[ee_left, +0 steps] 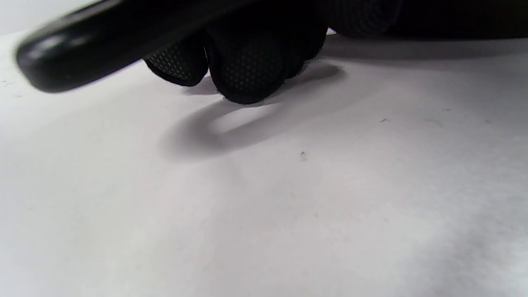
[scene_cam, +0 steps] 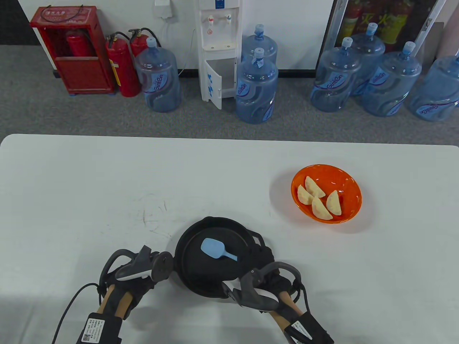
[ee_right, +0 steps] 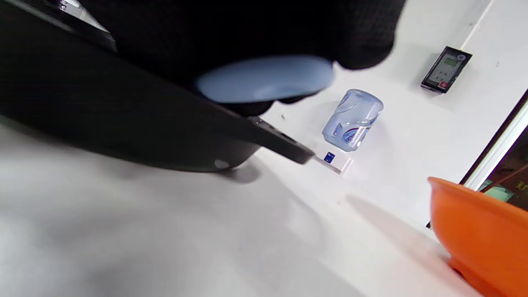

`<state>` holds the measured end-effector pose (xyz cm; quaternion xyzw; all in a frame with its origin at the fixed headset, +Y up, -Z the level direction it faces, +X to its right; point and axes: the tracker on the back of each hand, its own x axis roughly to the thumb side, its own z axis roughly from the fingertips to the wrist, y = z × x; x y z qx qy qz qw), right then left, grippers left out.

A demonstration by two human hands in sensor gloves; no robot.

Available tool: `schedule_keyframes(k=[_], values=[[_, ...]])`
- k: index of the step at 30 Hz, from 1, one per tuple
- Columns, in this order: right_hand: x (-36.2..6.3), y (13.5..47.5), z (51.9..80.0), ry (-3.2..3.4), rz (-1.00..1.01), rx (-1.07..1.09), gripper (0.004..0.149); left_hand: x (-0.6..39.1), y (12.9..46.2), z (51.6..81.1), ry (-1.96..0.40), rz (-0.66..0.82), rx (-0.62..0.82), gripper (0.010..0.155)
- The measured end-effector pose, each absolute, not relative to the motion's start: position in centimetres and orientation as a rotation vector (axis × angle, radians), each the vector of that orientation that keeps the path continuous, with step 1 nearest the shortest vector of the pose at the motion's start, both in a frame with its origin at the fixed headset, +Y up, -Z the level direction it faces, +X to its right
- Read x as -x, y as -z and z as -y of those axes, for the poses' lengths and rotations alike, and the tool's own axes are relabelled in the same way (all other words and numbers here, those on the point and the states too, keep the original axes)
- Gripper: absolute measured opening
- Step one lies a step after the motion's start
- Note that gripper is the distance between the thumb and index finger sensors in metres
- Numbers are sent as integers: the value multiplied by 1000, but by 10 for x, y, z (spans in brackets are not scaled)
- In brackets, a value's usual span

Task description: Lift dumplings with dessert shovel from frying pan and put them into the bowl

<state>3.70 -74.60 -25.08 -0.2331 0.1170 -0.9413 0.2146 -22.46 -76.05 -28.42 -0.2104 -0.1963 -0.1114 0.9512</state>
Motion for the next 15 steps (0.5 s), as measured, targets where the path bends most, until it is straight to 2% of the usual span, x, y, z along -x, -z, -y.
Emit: schedule_keyframes(k=[5,8,13,15], values=[[-37,250,747,2648,-323,659,46,224,284,760,234,390,428,54],[-40,248,736,2680,-340,624,60,223,284,756,268,372,447,62],[-60,247,699,2894,-398,523,66,223,281,737,270,314,441,73],[-73,243,678,2993,-503,448,65,222,280,720,227,283,376,75]])
